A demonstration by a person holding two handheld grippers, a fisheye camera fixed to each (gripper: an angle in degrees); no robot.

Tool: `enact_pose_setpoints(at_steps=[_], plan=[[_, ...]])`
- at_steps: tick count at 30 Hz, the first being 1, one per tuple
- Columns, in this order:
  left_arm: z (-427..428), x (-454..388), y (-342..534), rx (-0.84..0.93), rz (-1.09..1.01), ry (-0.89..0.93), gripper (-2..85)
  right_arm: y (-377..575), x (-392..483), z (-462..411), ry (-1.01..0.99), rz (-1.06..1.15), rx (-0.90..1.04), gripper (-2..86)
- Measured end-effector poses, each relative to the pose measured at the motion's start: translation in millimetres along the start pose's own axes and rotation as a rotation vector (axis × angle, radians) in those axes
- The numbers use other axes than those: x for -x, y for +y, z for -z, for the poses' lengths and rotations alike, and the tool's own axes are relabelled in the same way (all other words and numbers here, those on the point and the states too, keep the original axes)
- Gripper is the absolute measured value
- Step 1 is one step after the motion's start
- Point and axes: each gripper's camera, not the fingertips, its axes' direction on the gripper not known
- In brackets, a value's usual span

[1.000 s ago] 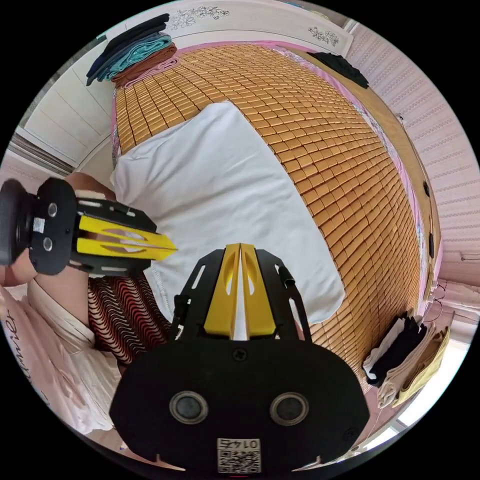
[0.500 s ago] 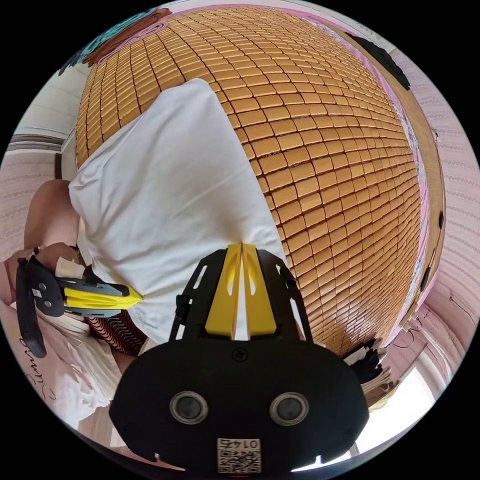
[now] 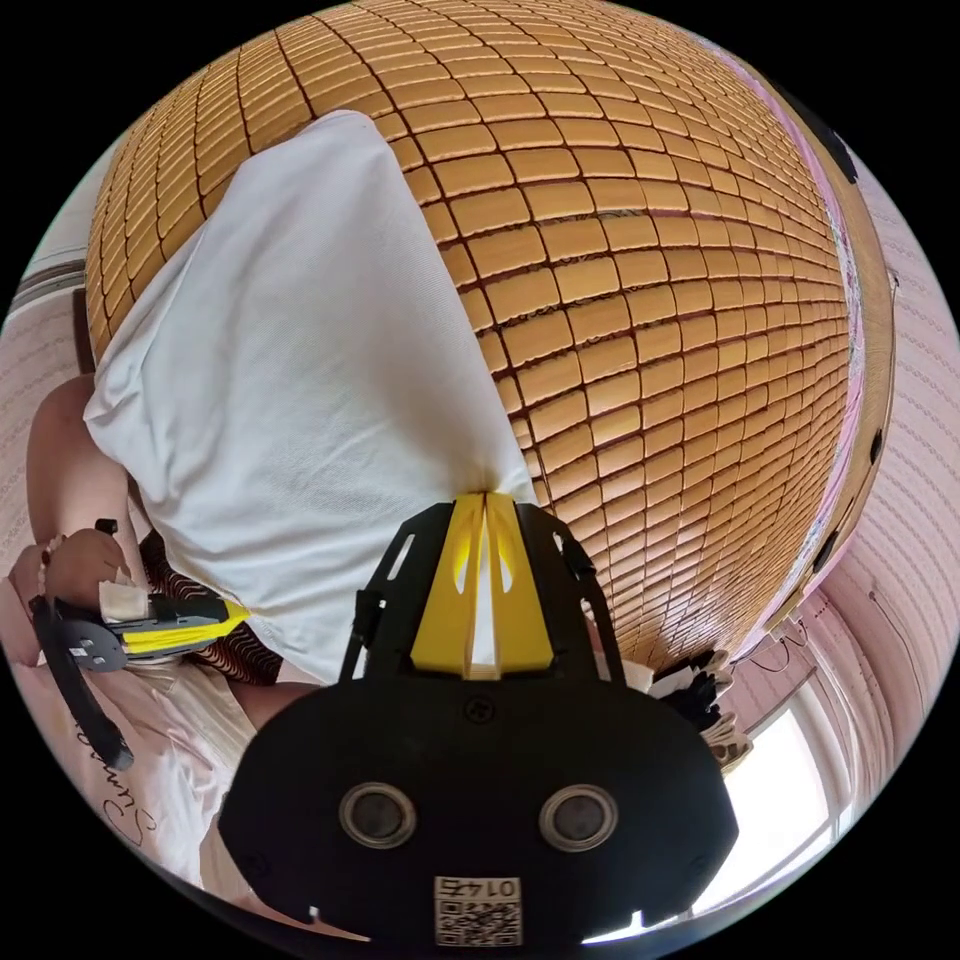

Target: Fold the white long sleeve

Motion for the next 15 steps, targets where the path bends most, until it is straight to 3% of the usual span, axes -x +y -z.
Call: enact_pose_setpoints(at_steps=[15], plan=[[-12, 0, -8, 0.005, -0.030, 0.042, -1.0, -8, -12, -16, -0.018, 0.096, 0.175, -0.7]])
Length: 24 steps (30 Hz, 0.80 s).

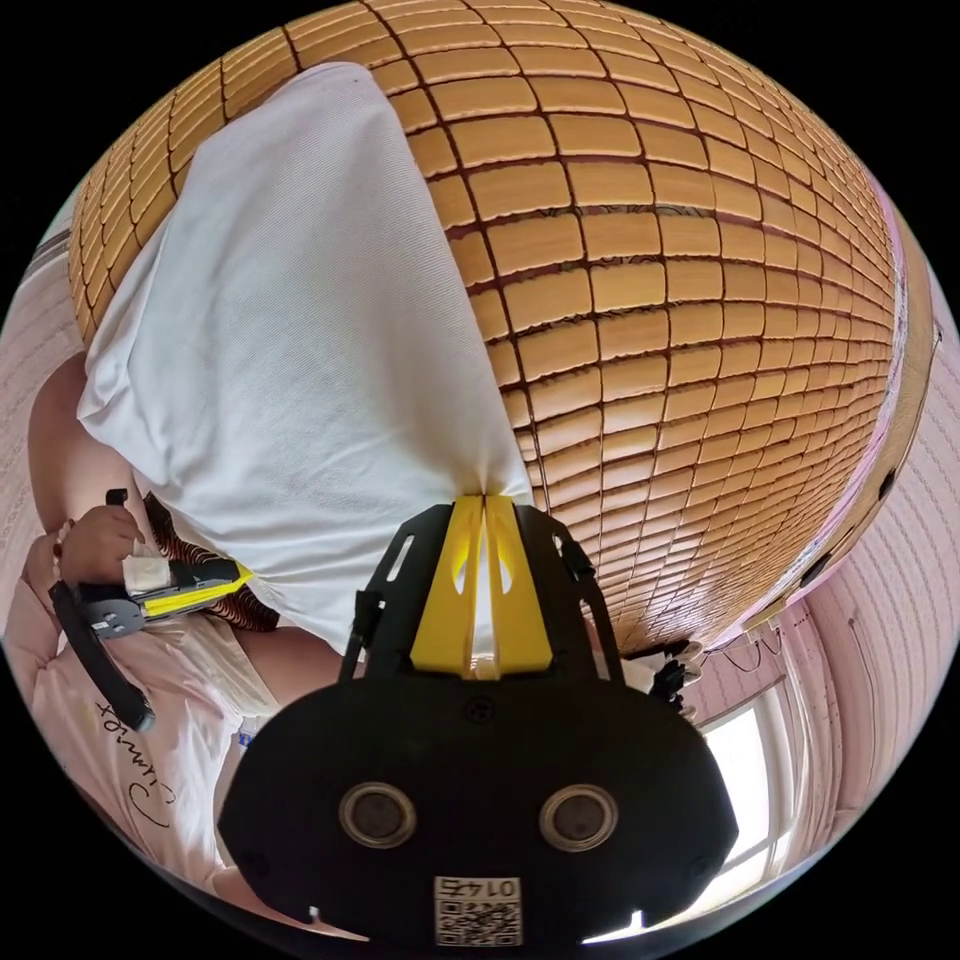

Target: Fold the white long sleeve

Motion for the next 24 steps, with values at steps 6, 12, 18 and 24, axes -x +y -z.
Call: enact_pose_setpoints(at_steps=[6, 12, 18, 24], plan=[[3, 1, -1, -0.002, -0.010, 0.025, -1.0, 36, -10, -21, -0.053, -0.027, -0.059, -0.7], [31, -7, -3, -0.251, -0.052, 0.251, -0.5, 139, 6, -45, 0.103, -0.082, -0.353, -0.9], [30, -54, -23, -0.331, -0.131, 0.042, 8.9, 352, 22, -104, -0.170, -0.383, -0.810, -0.4], [8, -89, -52, -0.300, -0.130, -0.034, 12.1, 480, 70, -272, -0.464, -0.728, -0.763, 9.0]])
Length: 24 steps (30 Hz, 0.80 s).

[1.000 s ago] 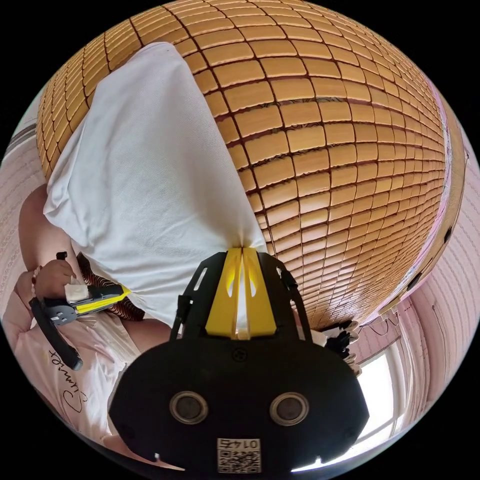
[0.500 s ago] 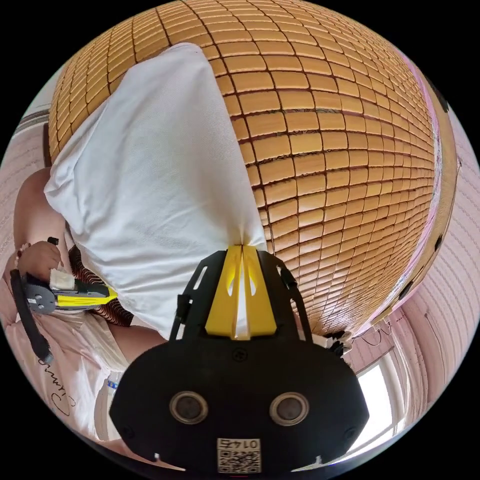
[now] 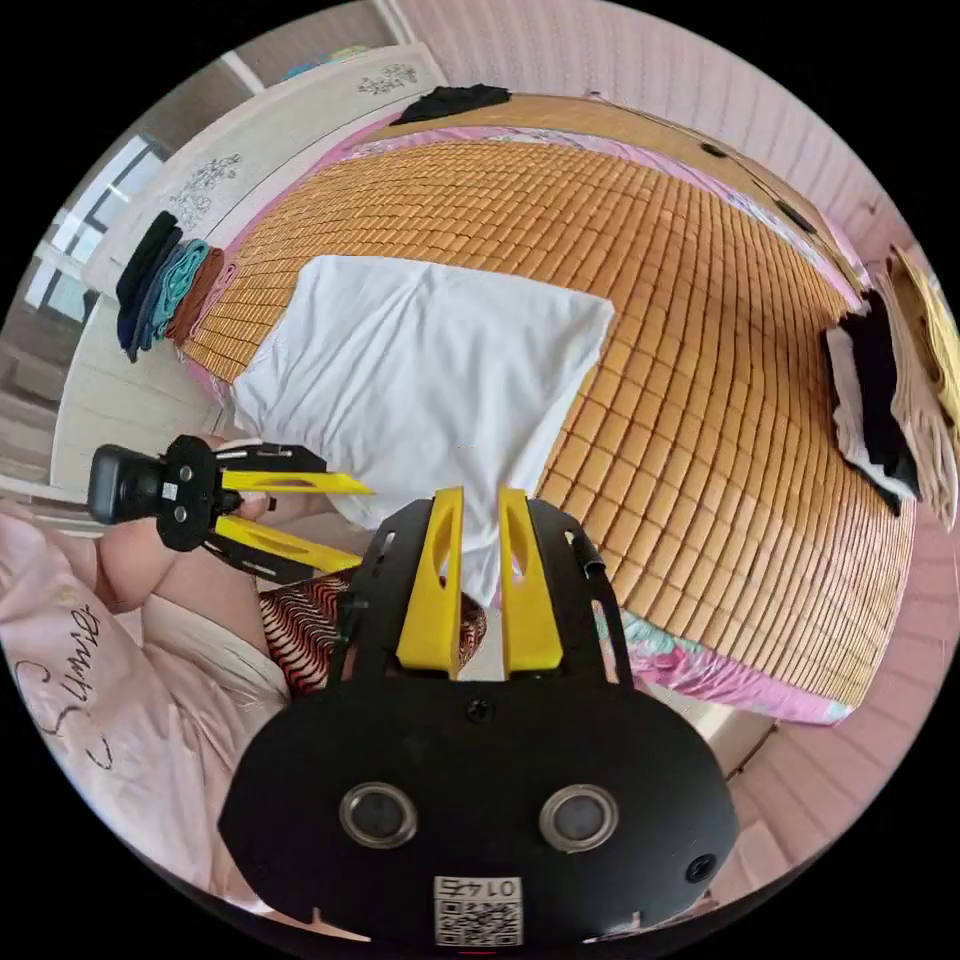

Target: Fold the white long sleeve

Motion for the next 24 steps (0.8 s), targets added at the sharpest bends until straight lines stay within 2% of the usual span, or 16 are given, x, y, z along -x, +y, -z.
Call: enact_pose_setpoints(at_steps=[4, 6, 9, 14, 18, 22, 24], plan=[[-21, -17, -22, 0.070, -0.017, -0.016, 14.0, 53, -51, -28, -0.139, -0.133, 0.117, 11.4], [-35, -22, -30, 0.105, -0.005, 0.016, 15.5, 70, -76, -37, -0.165, -0.159, 0.148, 6.0], [-56, -30, -43, 0.142, 0.000, -0.010, 17.6, 88, -106, -34, -0.213, -0.187, 0.107, 1.3], [-75, -36, -55, 0.209, 0.014, -0.057, 17.1, 117, -147, -13, -0.406, -0.142, 0.028, 0.1], [-73, -39, -57, 0.231, 0.077, -0.225, 5.2, 139, -177, 12, -0.617, -0.084, -0.102, 0.5], [-54, -32, -50, 0.161, 0.155, -0.180, 1.3, 163, -217, 26, -0.556, -0.189, -0.245, 3.3], [-46, -30, -47, 0.142, 0.169, -0.161, 0.9, 175, -252, 10, -0.608, -0.300, -0.256, 12.7]])
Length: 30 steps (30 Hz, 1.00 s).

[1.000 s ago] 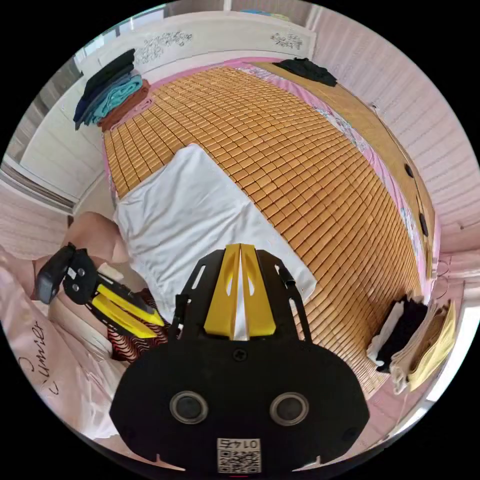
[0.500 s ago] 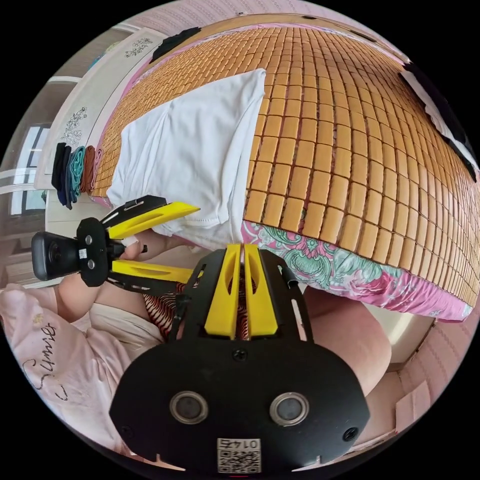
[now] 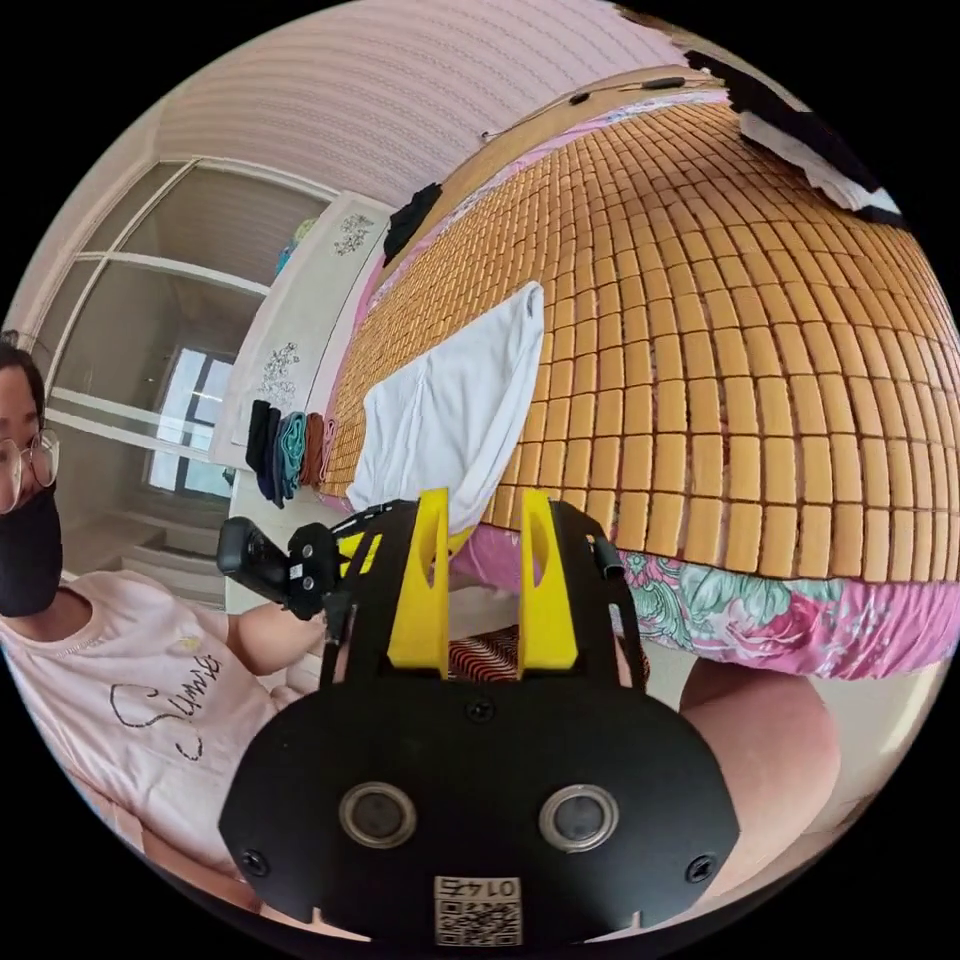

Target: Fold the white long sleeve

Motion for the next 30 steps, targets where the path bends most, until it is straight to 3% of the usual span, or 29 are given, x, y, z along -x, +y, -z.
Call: enact_pose_setpoints(at_steps=[3, 13, 18, 25, 30], plan=[[11, 1, 7, -0.023, -0.004, 0.028, 0.5, 3, -39, -9, -0.217, -0.083, -0.039, 14.2], [37, -12, 38, -0.072, -0.093, 0.082, 0.1, -21, -71, -14, -0.286, -0.172, -0.179, 7.2], [39, -10, 40, -0.148, -0.105, 0.079, -0.2, -22, -92, 30, -0.412, -0.211, -0.319, 3.4], [36, -5, 16, -0.422, 0.034, 0.344, -0.3, -2, -58, 154, -0.242, -0.087, -0.466, 2.8], [34, 30, 31, -0.478, 0.241, 0.407, -0.3, -31, 9, 184, 0.069, -0.024, -0.307, 3.6]])
